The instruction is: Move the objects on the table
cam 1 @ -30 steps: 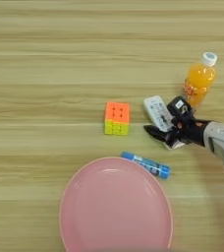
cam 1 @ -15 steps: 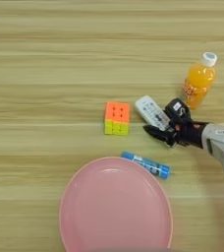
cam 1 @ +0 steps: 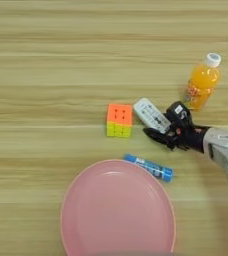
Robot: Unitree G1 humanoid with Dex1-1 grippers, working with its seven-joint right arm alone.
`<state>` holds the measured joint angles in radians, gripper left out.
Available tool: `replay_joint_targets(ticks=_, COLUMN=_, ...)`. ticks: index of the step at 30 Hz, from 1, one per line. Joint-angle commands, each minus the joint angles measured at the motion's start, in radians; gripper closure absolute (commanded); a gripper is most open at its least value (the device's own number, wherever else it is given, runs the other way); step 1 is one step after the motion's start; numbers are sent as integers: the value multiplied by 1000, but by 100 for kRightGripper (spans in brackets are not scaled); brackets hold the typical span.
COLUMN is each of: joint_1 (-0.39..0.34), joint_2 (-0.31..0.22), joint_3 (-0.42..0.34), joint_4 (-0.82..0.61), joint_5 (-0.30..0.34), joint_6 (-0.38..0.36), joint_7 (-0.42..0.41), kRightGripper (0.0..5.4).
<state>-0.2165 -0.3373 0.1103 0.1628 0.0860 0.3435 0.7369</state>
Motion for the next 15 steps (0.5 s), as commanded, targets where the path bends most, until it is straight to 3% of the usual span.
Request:
replay_joint_targets(ticks=1, joint_1=-70, joint_2=7, joint_3=-73, joint_4=-102, joint_5=59, joint_6=-26, joint_7=-42, kRightGripper=250)
replay_joint_targets(ticks=9, joint_1=-66, joint_2=9, joint_3=-133, joint_4=-345, joint_5=195, joint_6=-13, joint_7=-15, kRightGripper=250)
replay_joint_targets(ticks=15, joint_1=20, joint_2=-25, joint_3=-93, joint_4=-525, joint_5=294, joint_6=-36, joint_7=120, kRightGripper=250)
